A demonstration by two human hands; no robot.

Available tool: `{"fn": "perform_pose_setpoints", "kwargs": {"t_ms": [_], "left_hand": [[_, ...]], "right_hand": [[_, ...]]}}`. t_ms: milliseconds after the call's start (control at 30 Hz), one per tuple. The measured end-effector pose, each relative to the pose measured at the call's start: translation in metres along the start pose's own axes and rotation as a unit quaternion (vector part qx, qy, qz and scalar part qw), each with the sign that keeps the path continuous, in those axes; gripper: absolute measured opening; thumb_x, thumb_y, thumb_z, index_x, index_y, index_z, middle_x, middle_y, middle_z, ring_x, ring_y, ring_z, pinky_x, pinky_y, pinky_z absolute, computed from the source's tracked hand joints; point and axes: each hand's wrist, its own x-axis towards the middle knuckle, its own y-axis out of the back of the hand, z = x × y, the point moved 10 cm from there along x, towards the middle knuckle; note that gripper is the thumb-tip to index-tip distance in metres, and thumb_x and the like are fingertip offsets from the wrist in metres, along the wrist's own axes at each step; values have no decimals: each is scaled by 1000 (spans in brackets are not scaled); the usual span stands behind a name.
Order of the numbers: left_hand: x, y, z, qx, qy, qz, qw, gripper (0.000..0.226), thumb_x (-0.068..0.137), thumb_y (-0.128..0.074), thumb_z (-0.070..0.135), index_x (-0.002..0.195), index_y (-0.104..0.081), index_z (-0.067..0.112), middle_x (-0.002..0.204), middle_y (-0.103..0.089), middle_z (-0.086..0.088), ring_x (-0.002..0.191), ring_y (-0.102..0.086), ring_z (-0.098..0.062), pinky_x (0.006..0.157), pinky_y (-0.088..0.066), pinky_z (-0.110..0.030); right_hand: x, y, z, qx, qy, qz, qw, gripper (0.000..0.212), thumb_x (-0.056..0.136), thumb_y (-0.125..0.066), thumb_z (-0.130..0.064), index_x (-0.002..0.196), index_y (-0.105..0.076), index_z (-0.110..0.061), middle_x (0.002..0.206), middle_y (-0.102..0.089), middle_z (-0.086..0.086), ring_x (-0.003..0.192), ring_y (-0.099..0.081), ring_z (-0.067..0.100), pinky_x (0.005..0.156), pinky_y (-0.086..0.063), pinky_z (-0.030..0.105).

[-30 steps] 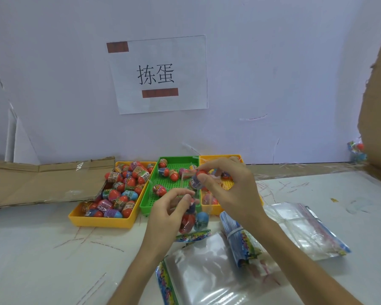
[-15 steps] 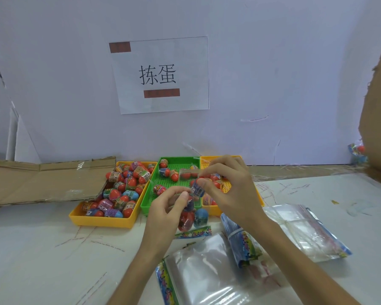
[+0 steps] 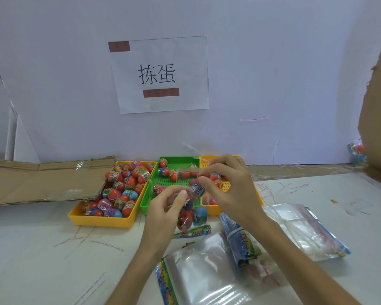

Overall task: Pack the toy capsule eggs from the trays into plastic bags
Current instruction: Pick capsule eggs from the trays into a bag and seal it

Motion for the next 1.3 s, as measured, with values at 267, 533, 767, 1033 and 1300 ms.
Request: {"fn": "perform_pose_setpoints", "kwargs": {"t_ms": [267, 533, 767, 1033, 1300], "left_hand": [[0, -1, 1, -14, 6, -5, 1000, 24, 93, -56, 41, 105, -73, 28, 100, -77, 4, 97, -73, -16, 83, -62, -43], [0, 0, 0, -27, 11, 2, 1000, 27, 88, -54, 47, 100, -74, 32, 97, -77, 9, 95, -73, -14, 75, -62, -31], [2, 4, -3, -35, 30, 16, 999, 25, 103, -53, 31, 94, -75, 39, 99, -76, 9, 94, -73, -15, 66, -58, -26], [2, 8, -13, -101, 97, 37, 989, 31, 106, -46, 37, 100, -77, 34, 100, -77, -2, 92, -74, -26, 64, -57, -34], [1, -8, -15, -171, 117, -37, 978, 51, 81, -68, 45, 129, -67, 27, 118, -75, -3, 106, -73, -23, 84, -62, -44]], "right_hand": [[0, 2, 2, -3, -14, 8, 1000, 15, 87, -70, -37, 91, -77, -24, 99, -61, -9, 102, -51, 13, 90, -45, 52], [-1, 2, 10, -5, -31, 14, 999, 10, 92, -69, -28, 94, -78, -24, 101, -61, -10, 103, -50, 13, 91, -45, 51], [-1, 2, 13, 55, -55, 7, 997, 30, 97, -66, -24, 127, -63, -25, 115, -57, -9, 101, -58, 8, 84, -48, 18], [-18, -51, 35, 200, -227, -218, 928, 29, 94, -67, -41, 121, -62, -32, 109, -66, -8, 98, -69, 13, 87, -59, 41], [-18, -51, 33, 189, -199, -194, 942, 12, 95, -68, -33, 103, -72, -26, 93, -73, -7, 90, -70, 18, 79, -57, 34]]}}
